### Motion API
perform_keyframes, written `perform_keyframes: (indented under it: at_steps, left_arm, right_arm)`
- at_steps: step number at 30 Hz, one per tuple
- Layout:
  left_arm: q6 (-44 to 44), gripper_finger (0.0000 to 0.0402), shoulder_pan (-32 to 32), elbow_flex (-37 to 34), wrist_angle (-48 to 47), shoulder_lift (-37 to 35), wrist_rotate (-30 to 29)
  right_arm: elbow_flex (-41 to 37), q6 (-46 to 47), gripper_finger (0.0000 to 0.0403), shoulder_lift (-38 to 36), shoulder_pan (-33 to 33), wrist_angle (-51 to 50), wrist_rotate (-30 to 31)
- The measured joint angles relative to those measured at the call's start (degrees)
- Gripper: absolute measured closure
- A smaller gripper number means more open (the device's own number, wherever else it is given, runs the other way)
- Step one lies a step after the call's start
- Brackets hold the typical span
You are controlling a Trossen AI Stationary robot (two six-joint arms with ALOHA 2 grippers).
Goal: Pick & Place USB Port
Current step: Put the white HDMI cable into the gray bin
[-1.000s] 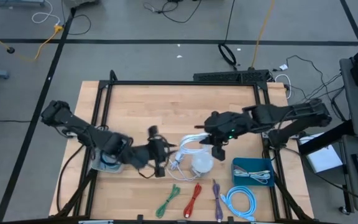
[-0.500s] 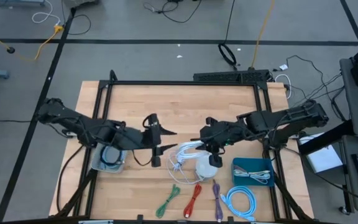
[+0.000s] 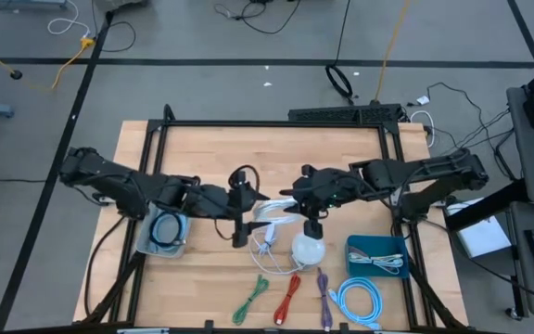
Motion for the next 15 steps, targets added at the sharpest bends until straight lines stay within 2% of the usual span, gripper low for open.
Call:
perform_keyframes:
  at_steps: [2, 4, 6, 9, 10, 15]
  left_arm:
    - [-2.11, 0.0118, 0.55, 0.03, 0.34, 0.61, 0.03]
    - [-4.07, 0.0153, 1.07, 0.07, -0.4, 1.09, 0.17]
    - [-5.39, 0.0218, 1.34, -0.09, -1.56, 1.21, 0.43]
    - [-6.58, 0.0351, 1.62, 0.0, -2.47, 0.92, 0.2]
    - [-7.55, 0.0369, 1.54, 0.0, -2.55, 0.88, 0.1]
    - [-18.32, 0.0369, 0.32, 0.01, -10.42, -3.75, -0.69]
  right_arm:
    - [0.0, -0.35, 0.0393, -0.11, 0.01, 0.26, -0.15]
    - [0.0, -0.86, 0.0393, -0.07, 0.05, 1.05, -0.15]
    - [0.0, -1.51, 0.0393, 0.0, 0.24, 2.05, 0.15]
    - [0.0, -1.91, 0.0377, -0.05, 0.92, 3.59, 0.14]
    - [0.0, -2.23, 0.0367, -0.07, 1.33, 4.0, 0.09]
    - [0.0, -4.42, 0.0317, -0.08, 4.42, 4.55, 1.07]
